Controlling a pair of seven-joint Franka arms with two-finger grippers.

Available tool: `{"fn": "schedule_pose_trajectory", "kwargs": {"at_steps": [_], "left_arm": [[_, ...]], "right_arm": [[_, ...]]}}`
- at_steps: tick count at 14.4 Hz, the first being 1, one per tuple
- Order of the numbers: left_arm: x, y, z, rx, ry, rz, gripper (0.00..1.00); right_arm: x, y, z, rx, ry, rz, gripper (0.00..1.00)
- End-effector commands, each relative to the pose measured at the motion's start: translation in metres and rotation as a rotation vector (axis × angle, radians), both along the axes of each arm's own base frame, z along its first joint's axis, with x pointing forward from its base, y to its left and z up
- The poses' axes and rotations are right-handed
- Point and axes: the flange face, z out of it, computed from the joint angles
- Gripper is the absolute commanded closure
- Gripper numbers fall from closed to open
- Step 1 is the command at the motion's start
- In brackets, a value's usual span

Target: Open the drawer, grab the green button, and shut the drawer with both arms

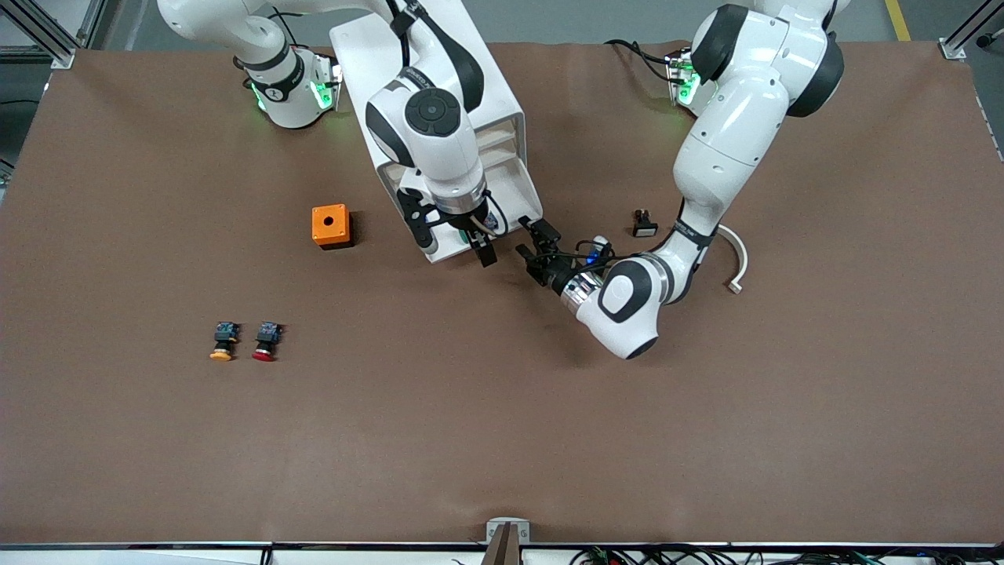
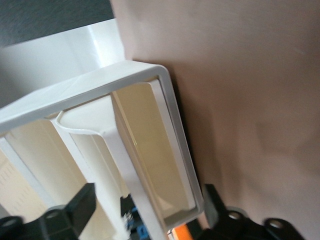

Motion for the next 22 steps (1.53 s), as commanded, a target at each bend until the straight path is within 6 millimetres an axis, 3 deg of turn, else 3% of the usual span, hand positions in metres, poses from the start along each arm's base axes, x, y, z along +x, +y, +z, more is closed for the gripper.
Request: {"fn": "schedule_pose_trajectory", "kwargs": {"at_steps": [1,6,8,12,18,20,22], "left_arm": [[0.013,0.008,0.02,-0.157,-0.134,-0.022,0.0],[0.04,0.018,0.052,-0.391,-0.49,-0.235,0.0],[0.044,0.021,0.053,-0.424,-0.57,-0.312,0.0],[0.065,0.015,0.098,-0.404,-0.858,-0.471,0.0],[0.086,-0.007,0.143,-0.262,-1.186,-0.624,0.0],[0.089,-0.014,0.153,-0.228,-1.267,-0.666,0.0],[0.089,-0.022,0.158,-0.199,-1.328,-0.723,0.0]], "right_arm": [[-0.012,0.013,-0.017,-0.048,-0.023,0.01,0.0],[-0.043,0.031,-0.044,-0.118,-0.027,0.093,0.0],[-0.055,0.03,-0.055,-0.148,-0.022,0.12,0.0],[-0.069,0.03,-0.067,-0.176,-0.02,0.147,0.0],[-0.076,0.029,-0.076,-0.205,-0.043,0.16,0.0],[-0.075,0.029,-0.073,-0.203,-0.046,0.168,0.35],[-0.075,0.029,-0.069,-0.202,-0.049,0.176,0.63]]}}
